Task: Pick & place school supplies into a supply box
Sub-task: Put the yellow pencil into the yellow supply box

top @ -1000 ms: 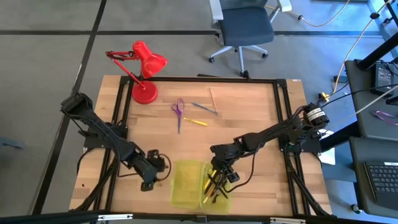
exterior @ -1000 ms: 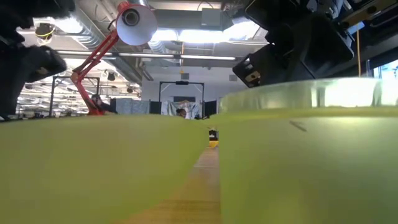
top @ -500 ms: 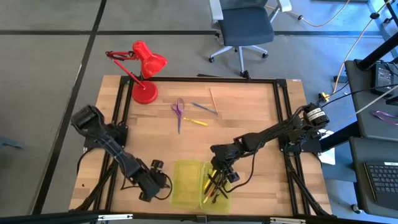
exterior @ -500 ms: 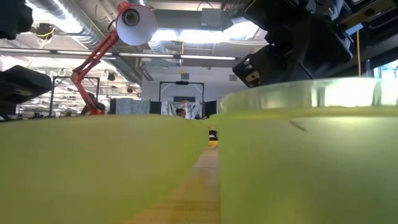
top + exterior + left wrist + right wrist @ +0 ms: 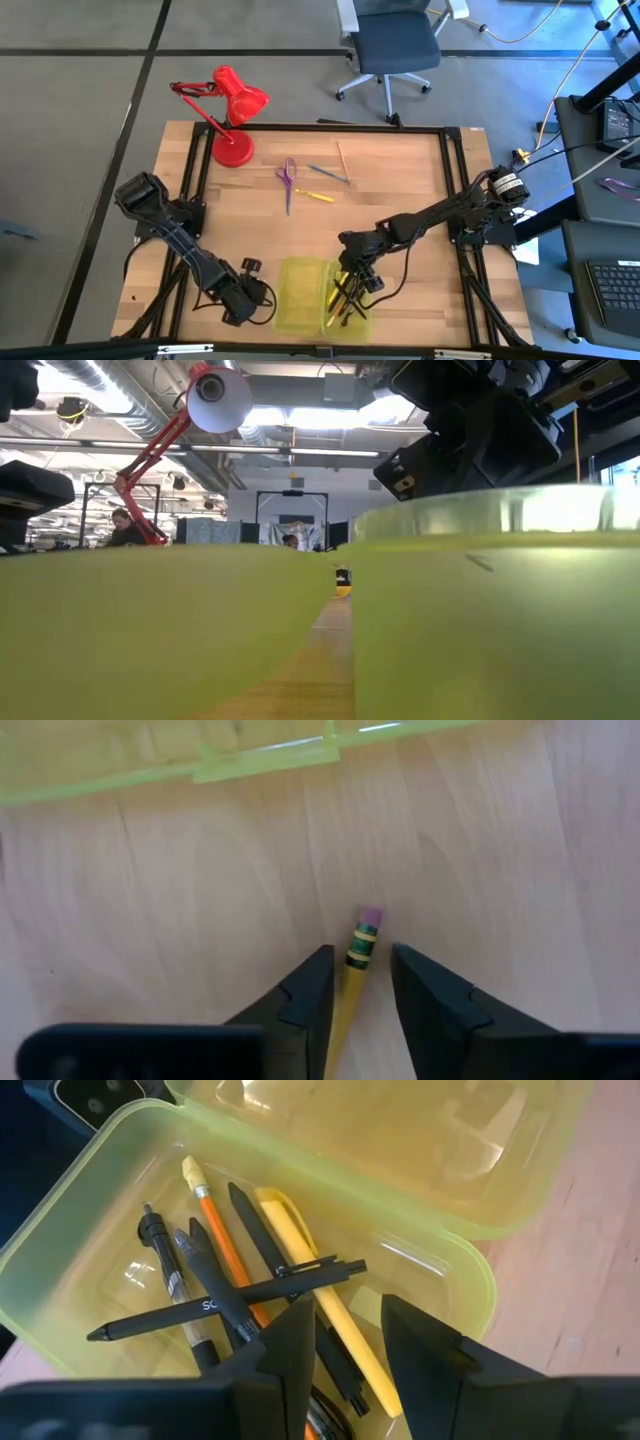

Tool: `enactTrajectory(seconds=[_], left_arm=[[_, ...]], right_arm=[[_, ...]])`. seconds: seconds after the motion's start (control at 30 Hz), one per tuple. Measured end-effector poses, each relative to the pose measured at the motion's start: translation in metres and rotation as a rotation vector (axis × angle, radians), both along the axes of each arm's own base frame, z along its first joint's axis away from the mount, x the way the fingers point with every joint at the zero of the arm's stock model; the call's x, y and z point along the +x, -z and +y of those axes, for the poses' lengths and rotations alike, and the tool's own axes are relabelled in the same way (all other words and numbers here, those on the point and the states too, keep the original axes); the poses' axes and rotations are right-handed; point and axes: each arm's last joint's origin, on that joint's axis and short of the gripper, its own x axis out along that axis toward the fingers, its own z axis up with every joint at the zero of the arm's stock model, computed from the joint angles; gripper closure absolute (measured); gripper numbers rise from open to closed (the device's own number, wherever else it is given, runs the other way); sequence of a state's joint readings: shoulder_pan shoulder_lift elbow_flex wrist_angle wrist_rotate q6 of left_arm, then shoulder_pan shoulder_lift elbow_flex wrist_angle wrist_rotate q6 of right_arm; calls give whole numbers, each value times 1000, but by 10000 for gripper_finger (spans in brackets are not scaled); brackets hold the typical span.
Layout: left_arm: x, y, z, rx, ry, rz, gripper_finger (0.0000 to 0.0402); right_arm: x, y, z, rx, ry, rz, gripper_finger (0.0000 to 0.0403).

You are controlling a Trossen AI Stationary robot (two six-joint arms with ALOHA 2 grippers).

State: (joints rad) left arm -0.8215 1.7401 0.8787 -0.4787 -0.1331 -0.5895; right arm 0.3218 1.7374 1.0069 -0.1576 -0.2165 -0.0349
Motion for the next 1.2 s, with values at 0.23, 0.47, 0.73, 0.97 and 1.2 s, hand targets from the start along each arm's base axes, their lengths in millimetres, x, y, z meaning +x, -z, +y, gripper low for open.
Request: enactTrajectory(seconds=[0.23, 0.47, 0.73, 0.97, 1.2], left_arm=[[-2, 0, 1, -7, -3, 38, 311], [-4, 0, 1, -8, -5, 62, 311], [-3, 0, 1, 27, 40, 13, 322], [-2, 0, 0, 29, 53, -4, 375], [-1, -1, 0, 38, 51, -10, 390]], right_arm=[[0, 0, 0, 0, 0, 3, 280], [0, 0, 0, 0, -1, 5, 280], [0, 0, 0, 1, -1, 6, 280], [0, 0, 0, 2, 1, 8, 280], [-1, 1, 0, 1, 5, 23, 280]])
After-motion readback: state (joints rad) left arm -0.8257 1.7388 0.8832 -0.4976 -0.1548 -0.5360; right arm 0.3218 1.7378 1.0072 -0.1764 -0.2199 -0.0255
